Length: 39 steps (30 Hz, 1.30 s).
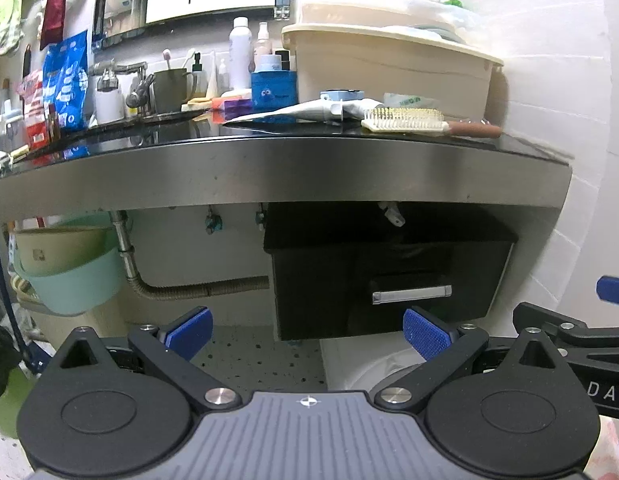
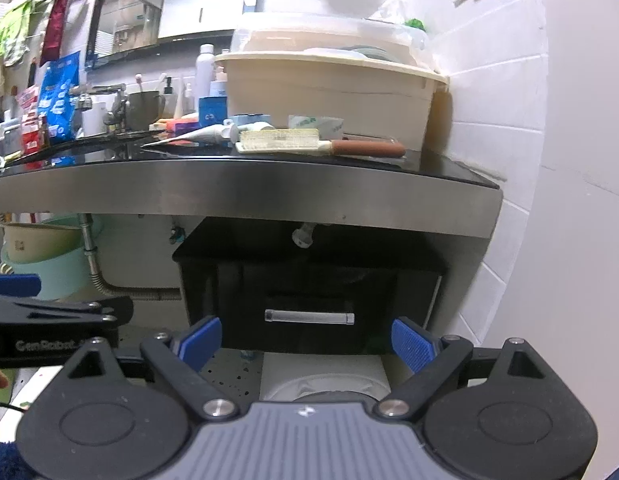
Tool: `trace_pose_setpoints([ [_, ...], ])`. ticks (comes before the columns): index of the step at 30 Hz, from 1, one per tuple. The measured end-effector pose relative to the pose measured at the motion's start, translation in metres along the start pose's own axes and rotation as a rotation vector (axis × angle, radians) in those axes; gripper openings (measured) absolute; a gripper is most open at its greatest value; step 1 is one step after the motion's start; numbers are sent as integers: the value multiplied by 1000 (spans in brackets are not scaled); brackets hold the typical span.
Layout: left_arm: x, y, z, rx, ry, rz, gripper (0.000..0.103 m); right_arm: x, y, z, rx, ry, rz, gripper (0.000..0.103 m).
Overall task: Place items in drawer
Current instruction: 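Move both tools toward the black drawer under the counter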
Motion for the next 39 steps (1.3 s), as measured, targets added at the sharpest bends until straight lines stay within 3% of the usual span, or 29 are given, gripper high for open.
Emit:
trace_pose_setpoints([
  [12, 3, 0, 2, 8, 18, -1, 103, -3, 0, 0, -14, 44, 14, 92],
  [25, 3, -2, 3, 67, -32, 14, 103, -5, 1, 8, 2, 101, 36, 92],
  [29, 3, 0, 1, 48, -28, 10, 103, 0, 8, 11, -39, 125, -32, 92],
  [39, 7, 4, 8, 42, 29, -11, 103, -2, 20, 14, -95, 50, -10, 92],
])
Point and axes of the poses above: each gripper's, at about its wrist camera, not at the fingertips, and y roughly the way its jaws point, z to its right, x to its underside, the point moved 8 cm from there along y, roughly the way its jaws point, and after that the axes turned 10 degrees about z, right-handed, at the moved point
